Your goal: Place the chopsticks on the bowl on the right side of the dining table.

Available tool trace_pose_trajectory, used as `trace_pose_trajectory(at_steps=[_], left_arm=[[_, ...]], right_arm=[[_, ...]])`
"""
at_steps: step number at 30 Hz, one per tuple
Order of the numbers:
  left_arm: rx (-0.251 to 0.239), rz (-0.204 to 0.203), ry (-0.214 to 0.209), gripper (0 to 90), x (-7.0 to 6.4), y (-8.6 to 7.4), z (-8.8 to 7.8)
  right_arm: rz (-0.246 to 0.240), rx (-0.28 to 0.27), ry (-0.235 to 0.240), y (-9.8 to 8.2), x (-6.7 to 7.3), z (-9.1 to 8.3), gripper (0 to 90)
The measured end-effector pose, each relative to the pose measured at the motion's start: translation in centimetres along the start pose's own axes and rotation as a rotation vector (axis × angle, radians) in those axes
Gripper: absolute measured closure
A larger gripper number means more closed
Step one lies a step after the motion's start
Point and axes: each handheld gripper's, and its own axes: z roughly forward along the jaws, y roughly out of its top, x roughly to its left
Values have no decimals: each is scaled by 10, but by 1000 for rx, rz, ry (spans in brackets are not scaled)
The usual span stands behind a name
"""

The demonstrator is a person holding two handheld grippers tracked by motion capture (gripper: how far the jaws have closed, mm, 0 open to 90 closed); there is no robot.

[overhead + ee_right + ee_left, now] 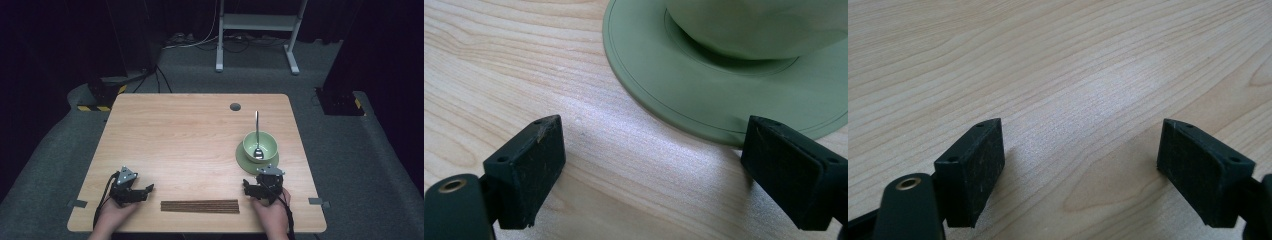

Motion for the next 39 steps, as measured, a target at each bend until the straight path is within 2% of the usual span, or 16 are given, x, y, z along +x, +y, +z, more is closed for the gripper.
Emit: trace_pose_trajectory(at_steps=[6, 13, 16, 19, 20, 26, 29, 39], left_arm=[[2, -1, 6, 181, -1, 0, 1], [9, 0, -1, 134, -2, 1, 2], [14, -5, 5, 120, -3, 2, 3], [14, -4, 9, 112, -3, 3, 4], [16, -9, 13, 106, -3, 3, 4], [37, -27, 37, 43, -4, 6, 9], [43, -40, 46, 3, -4, 7, 10], [34, -48, 49, 27, -4, 5, 8]], right_arm=[[0, 0, 0, 0, 0, 0, 103], [-22, 6, 28, 0, -3, 0, 84], [-65, -5, 28, -1, -4, -1, 74], [-75, -5, 30, 0, -6, -3, 74], [-64, -11, 66, 1, -8, -5, 74], [-90, -33, 107, 2, -7, -8, 73], [-137, -43, 118, 5, -1, -9, 63], [-223, -65, 158, 12, 23, -6, 62]])
